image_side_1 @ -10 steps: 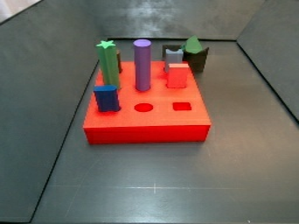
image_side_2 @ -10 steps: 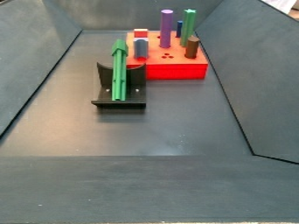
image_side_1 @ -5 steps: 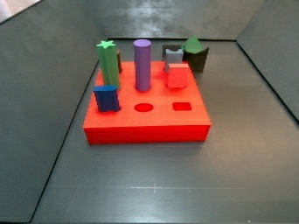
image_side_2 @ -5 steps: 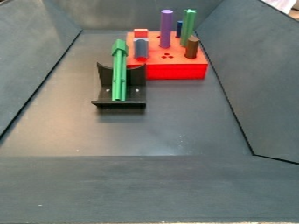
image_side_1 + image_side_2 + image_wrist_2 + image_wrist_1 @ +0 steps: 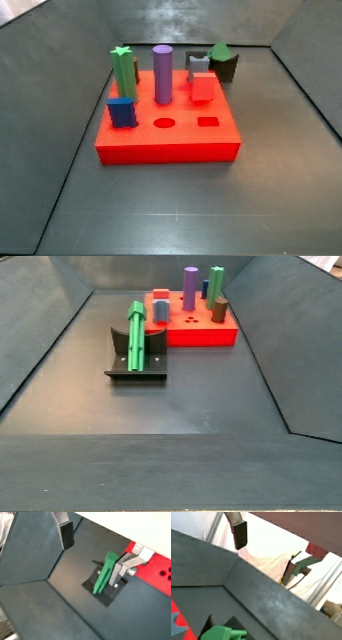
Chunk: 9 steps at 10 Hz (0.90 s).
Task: Pick up the 3 prong object. Move up. Rotate the 3 prong object. Place the 3 prong object on the fixture. Regrasp the 3 prong object. Move to above the board. Insert the 3 prong object.
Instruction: Regrasp the 3 prong object.
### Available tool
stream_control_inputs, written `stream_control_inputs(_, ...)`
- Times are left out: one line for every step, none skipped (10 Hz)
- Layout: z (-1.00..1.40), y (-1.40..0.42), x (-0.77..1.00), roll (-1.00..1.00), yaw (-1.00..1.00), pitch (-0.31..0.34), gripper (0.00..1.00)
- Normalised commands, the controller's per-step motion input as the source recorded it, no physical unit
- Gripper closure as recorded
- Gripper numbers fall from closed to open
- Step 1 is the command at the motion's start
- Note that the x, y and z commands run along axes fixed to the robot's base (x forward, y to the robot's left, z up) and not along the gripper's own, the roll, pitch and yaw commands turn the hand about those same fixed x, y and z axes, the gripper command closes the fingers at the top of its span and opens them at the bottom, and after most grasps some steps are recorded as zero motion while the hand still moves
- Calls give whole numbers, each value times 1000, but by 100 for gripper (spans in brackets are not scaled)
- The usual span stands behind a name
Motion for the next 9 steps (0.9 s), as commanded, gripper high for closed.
stream_control_inputs(-14, -63, 181, 432, 252, 156, 0)
stream_control_inputs(-8, -47, 200, 251, 257, 110, 0)
stream_control_inputs(-4, -44, 199, 207, 251, 87, 0)
stream_control_inputs(-11, -53, 183, 179, 235, 42, 0)
stream_control_inputs(-17, -60, 168, 176, 211, 25, 0)
stream_control_inputs(-18, -62, 167, 174, 185, 19, 0)
stream_control_inputs(-1000, 35, 54, 221, 132, 80, 0)
stream_control_inputs(-1000, 36, 56, 222, 117, 74, 0)
stream_control_inputs(-1000, 30, 59, 204, 117, 55, 0)
